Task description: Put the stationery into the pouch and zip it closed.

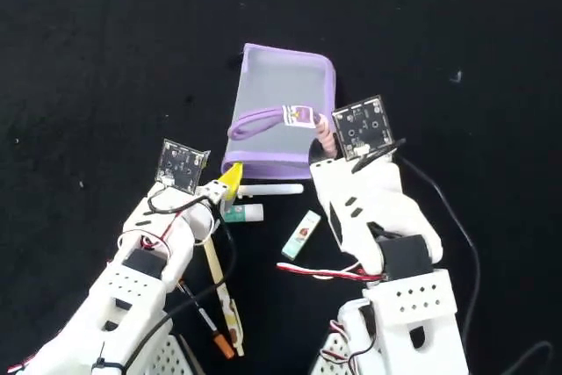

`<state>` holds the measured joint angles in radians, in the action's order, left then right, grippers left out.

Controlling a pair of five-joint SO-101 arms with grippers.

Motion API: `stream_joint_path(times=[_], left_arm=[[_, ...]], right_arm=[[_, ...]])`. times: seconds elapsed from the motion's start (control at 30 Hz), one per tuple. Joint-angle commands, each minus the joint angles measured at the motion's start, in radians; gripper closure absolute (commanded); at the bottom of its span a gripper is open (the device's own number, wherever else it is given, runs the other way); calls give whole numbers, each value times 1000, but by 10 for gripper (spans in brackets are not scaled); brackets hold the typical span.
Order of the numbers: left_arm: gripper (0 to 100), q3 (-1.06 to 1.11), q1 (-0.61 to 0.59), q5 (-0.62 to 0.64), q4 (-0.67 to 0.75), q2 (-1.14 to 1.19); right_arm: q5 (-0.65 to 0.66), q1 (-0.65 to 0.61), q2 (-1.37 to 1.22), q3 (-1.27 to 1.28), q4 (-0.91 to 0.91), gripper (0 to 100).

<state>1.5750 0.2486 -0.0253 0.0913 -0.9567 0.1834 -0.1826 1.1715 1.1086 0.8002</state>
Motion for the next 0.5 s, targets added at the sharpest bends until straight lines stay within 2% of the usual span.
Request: stream_joint_path(times=[0.0, 0.2, 0.47], left_arm=[[796, -28, 4, 17, 14, 3], [795, -58, 2, 21, 37, 63], [798, -277, -48, 28, 97, 468]], right_arm=[[5, -12, 39, -59, 8, 987], [5, -12, 39, -67, 9, 987], [5, -12, 39, -94, 46, 987]])
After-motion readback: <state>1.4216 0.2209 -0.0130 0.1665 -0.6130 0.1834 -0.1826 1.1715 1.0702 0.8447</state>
